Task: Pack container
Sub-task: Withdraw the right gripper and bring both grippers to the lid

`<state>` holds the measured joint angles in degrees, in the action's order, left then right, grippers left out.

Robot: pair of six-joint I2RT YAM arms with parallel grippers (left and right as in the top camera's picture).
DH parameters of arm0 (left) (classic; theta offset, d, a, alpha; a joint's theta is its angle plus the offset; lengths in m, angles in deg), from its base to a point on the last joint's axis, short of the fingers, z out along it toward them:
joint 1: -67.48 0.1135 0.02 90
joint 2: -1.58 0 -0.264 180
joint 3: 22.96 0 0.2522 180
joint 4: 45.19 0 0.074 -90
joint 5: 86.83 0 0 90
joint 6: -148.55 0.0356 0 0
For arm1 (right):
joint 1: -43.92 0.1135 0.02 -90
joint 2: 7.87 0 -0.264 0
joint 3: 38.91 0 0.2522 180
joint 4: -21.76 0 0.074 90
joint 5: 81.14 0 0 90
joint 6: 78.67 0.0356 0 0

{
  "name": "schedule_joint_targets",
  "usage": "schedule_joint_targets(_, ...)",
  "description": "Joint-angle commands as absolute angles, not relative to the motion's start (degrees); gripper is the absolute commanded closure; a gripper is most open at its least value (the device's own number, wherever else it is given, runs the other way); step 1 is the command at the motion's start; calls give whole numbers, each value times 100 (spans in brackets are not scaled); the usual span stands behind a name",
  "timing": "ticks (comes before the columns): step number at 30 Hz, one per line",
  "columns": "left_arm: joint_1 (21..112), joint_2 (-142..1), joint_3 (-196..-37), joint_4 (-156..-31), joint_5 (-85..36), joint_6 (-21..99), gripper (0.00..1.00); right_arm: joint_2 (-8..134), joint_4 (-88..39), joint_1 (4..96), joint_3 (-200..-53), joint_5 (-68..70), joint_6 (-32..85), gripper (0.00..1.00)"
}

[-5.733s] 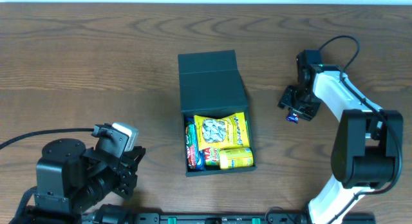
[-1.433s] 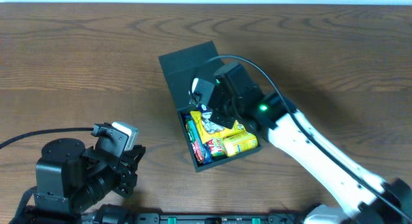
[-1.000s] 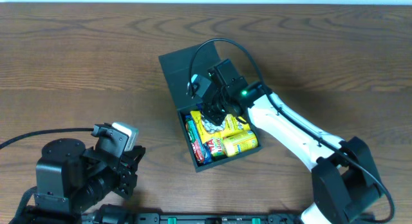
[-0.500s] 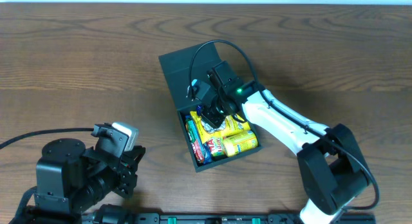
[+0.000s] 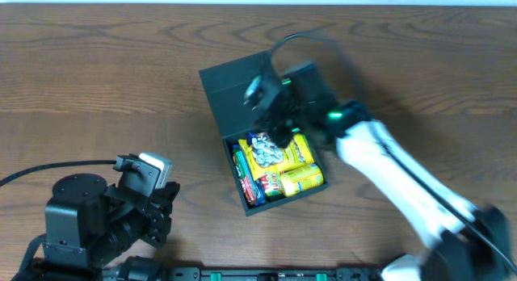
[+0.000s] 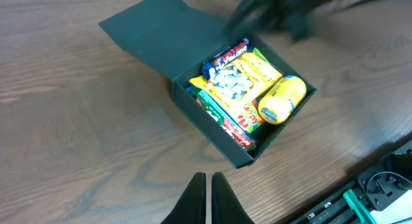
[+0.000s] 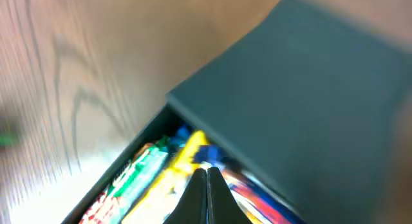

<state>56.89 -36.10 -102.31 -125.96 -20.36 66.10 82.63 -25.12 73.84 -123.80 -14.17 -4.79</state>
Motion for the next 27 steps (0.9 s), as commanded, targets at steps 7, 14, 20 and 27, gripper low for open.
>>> schedule_joint_targets(7,5706,-3655,-9000,-11606,-1934,5897,94,7771,-3990,5445,-12378,-1561,17,99)
schedule_joint_targets(14,5706,-4396,-7663,-10152,-2248,5154,94,7806,-4422,5056,-12085,-1493,161,99)
schedule_joint_targets(20,5706,-5791,-7538,-9645,-2703,4859,94,7808,-3889,4990,-11058,-1714,456,99)
schedule_joint_targets(27,5704,-7220,-7538,-8742,-3245,4555,94,7808,-3190,4995,-10208,-2042,791,99)
